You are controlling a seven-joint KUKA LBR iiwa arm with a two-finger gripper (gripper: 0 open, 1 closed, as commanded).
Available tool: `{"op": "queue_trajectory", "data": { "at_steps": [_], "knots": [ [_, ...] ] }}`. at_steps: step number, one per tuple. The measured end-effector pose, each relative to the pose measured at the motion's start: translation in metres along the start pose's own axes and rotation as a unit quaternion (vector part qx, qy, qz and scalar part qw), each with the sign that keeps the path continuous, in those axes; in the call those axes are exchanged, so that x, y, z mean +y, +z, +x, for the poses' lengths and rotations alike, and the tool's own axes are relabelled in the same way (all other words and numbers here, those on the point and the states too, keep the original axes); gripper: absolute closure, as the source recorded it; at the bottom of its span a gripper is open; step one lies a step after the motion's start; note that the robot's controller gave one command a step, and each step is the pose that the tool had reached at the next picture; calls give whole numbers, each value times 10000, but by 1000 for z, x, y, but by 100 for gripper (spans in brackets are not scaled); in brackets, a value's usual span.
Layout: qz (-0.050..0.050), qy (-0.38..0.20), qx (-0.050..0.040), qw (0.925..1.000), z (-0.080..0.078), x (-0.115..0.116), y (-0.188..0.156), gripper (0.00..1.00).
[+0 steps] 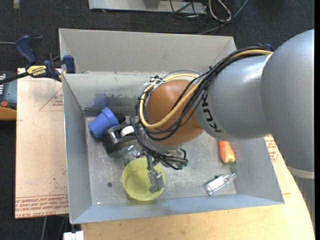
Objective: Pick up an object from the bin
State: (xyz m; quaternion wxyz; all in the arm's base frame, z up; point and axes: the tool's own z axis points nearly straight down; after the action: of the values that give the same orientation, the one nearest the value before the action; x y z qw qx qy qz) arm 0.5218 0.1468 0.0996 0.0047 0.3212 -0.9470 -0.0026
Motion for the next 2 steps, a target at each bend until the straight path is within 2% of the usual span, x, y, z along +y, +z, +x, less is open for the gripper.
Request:
{"op": "queue_trajectory", "data": {
  "at_steps": [1,2],
  "knots": [
    [32,2092,-99,9778,18,-24,30,0],
    [26,-1425,-65,9898,7,-12,28,100]
  ]
}}
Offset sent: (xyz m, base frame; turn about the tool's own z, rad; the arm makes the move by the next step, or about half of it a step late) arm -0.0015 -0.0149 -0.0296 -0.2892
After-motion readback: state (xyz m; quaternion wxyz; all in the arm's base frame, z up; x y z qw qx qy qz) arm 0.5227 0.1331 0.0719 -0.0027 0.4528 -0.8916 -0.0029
